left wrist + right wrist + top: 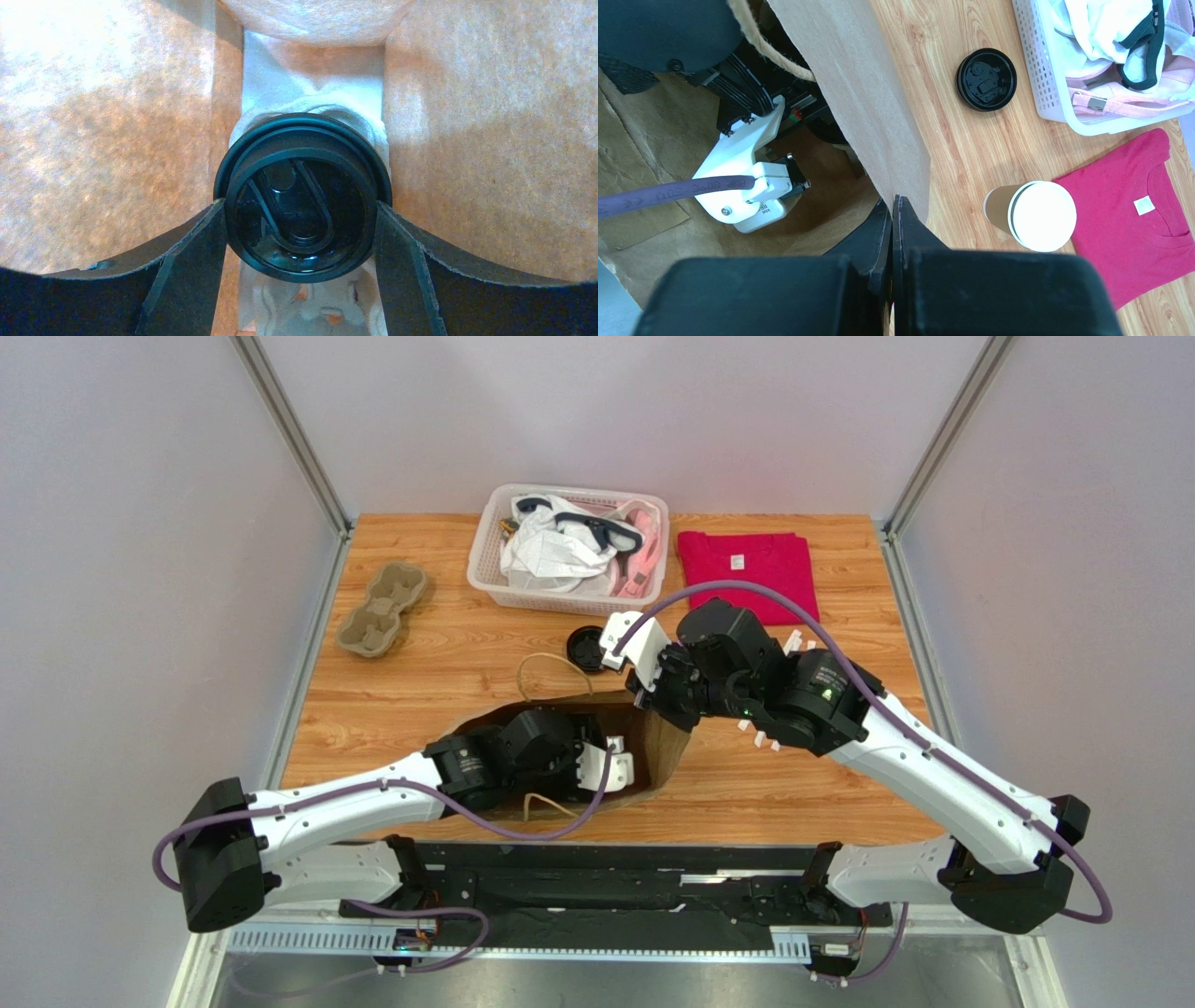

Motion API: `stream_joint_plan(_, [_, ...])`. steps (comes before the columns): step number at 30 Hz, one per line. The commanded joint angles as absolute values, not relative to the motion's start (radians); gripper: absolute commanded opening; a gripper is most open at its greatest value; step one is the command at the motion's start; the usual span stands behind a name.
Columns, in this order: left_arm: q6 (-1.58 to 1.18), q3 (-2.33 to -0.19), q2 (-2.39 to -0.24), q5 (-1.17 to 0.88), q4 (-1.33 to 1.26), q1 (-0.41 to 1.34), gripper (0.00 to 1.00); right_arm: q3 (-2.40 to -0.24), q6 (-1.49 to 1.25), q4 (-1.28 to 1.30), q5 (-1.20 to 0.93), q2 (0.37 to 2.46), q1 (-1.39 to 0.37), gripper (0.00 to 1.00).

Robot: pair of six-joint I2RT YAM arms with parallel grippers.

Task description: Pack the takeout coffee

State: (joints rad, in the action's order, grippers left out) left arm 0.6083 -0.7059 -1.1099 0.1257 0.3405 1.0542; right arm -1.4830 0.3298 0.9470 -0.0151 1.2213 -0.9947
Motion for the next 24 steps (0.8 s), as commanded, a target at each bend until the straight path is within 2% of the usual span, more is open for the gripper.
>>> stream_joint_plan(1, [0.557,-0.719,-1.054,0.173,0.379,1.054,0.15,-1.45,0.336,0.911,0.049,1.169,-0.997,0.0])
stream_joint_plan(14, [0.56,-0.732,-1.088,0.192,0.377,1.054,0.13,-1.336,0.474,0.762,0.1,1.065,-1.028,0.0])
stream_joint_plan(24, [0.591,-0.755,-0.991,0.179,0.328,1.055,0.11,-1.261,0.552,0.698,0.127,0.999,-1.049,0.0])
